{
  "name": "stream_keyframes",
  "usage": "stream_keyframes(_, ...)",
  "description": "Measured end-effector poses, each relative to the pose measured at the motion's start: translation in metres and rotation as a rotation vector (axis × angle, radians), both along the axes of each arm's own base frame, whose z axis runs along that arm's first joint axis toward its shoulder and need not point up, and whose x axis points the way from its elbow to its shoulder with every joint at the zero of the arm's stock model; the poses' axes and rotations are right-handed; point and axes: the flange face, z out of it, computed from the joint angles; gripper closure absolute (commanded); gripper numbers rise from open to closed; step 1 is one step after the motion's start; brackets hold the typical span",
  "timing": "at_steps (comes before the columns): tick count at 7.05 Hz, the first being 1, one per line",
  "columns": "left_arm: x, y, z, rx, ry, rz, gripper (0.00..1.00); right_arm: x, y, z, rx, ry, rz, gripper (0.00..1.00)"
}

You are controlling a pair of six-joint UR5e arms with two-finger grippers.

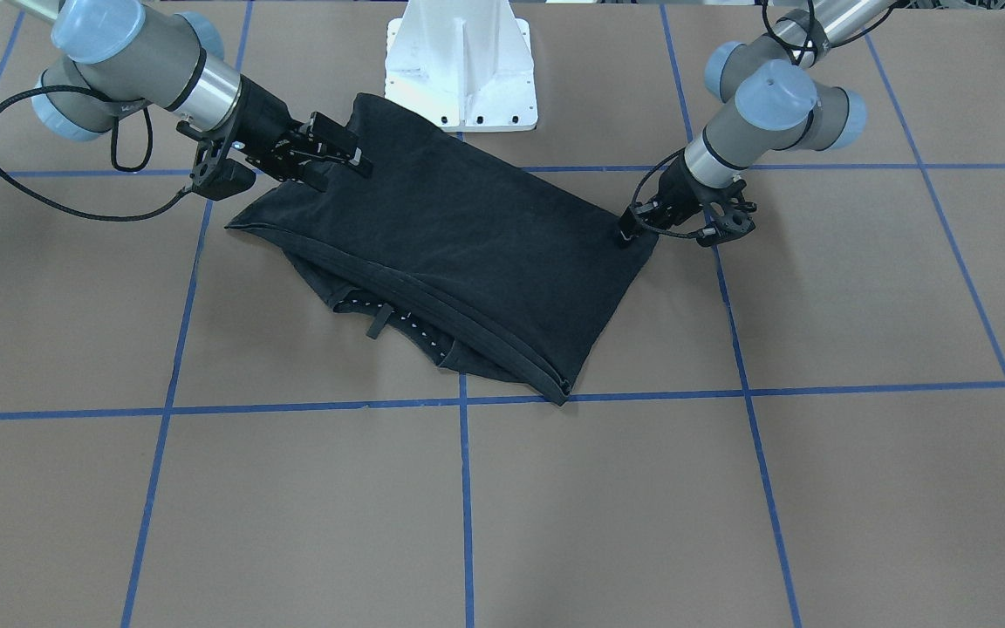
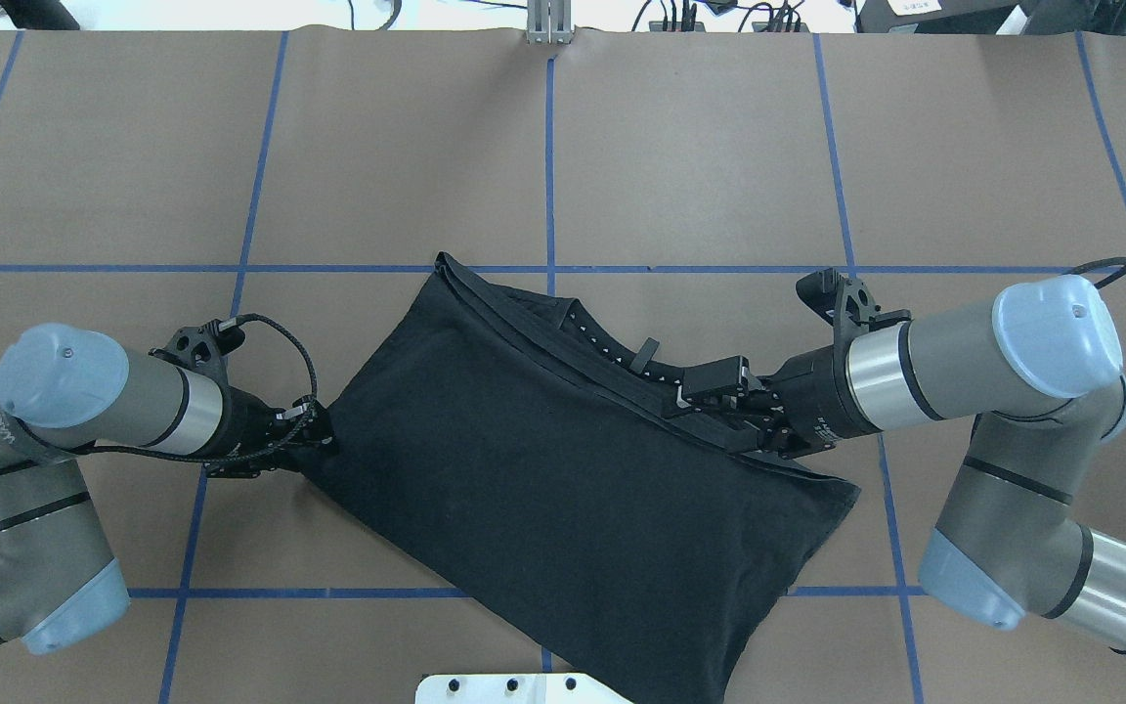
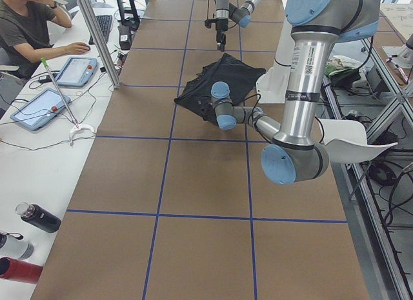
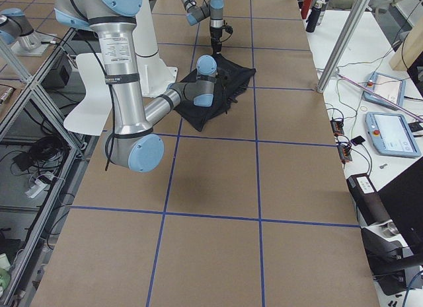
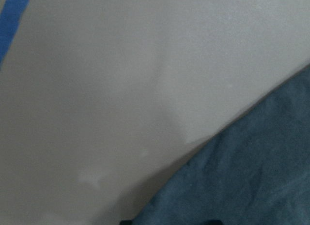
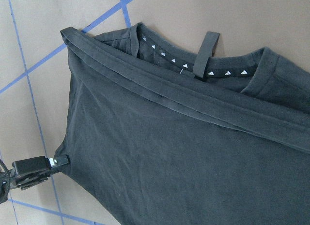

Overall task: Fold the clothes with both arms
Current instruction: 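Grasp the shirt's far corner with the left gripper while the right gripper holds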

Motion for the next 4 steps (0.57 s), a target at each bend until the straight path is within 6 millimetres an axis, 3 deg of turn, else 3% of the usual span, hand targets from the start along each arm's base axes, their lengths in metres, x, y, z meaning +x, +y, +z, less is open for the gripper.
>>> stream_keyframes(4, -0.0087, -0.0028, -0.0094, 0.001, 0.015, -0.001, 1.0, 0.0037, -0.0042, 0.0001, 0.0, 0.0, 0.011, 0.0)
